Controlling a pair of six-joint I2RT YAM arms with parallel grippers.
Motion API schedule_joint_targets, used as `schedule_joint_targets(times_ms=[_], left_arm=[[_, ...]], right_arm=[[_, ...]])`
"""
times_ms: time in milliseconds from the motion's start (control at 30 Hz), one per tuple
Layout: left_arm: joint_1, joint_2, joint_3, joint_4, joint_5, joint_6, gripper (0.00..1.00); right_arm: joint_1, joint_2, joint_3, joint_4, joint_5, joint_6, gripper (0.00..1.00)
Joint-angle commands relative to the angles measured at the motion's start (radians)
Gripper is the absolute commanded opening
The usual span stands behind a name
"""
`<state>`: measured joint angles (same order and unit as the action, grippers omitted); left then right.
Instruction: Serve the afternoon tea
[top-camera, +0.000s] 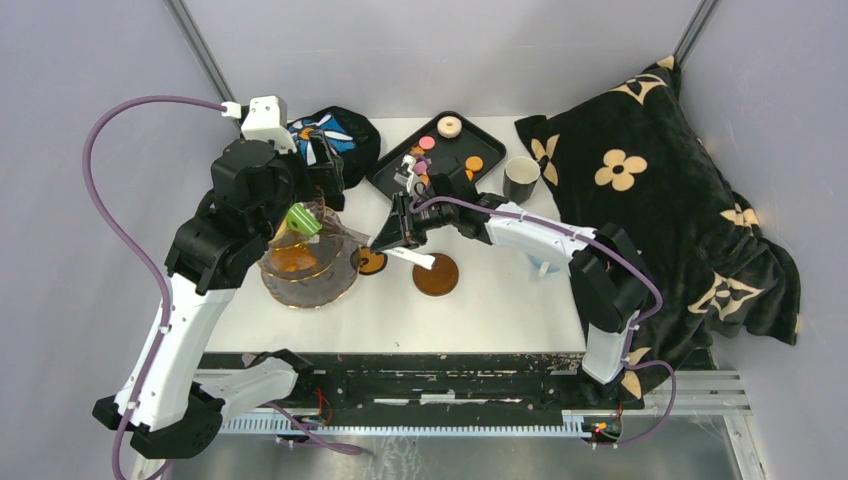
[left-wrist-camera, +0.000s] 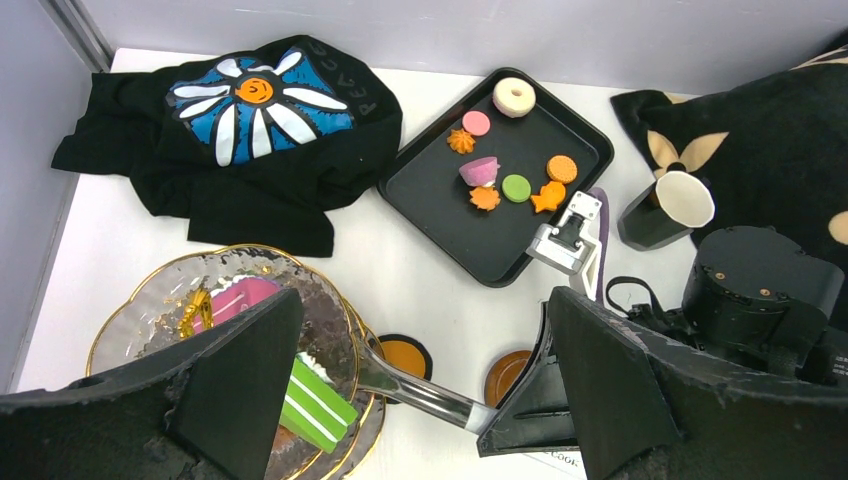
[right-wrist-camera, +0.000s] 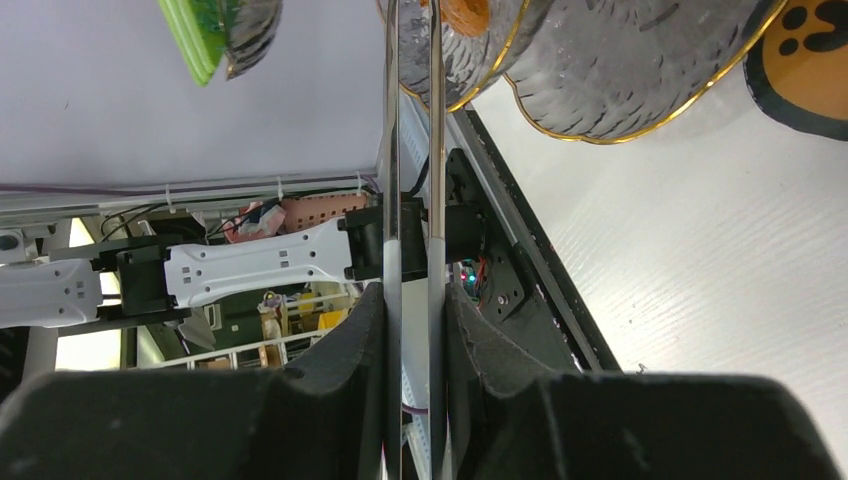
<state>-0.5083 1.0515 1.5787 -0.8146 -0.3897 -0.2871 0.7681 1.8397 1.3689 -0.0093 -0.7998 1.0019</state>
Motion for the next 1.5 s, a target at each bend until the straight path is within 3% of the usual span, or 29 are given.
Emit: schedule_joint_targets(times_ms=[0,433,633,867,1467], left_arm=[[-0.003,-0.016,0.019,0.020,-0.002,0.003,0.99],[-0.003,-0.015,0.022,0.025,0.007,0.002,0.99],[-0.003,-0.010,0.021,0.030,0.015,0.004,0.99],[-0.003,-0.013,0.018,0.031,0.015,0.005,0.99],[-0.003,-0.018,0.014,0.035,0.018,0.005,0.99]], right_arm=[[0.007,-0.002,0.050,0.012,-0.010,-0.025,0.01],[0.007,0.003,0.084,-0.136,0.038,-0.092,0.02],[0.007,-0.005,0.091,-0.172,0.056,-0.112,0.23],[0.007,-0.023,0.091,-0.200,0.078,-0.130,0.31],[0.001,-0.069,0.111,-0.295,0.143,-0.201,0.32]])
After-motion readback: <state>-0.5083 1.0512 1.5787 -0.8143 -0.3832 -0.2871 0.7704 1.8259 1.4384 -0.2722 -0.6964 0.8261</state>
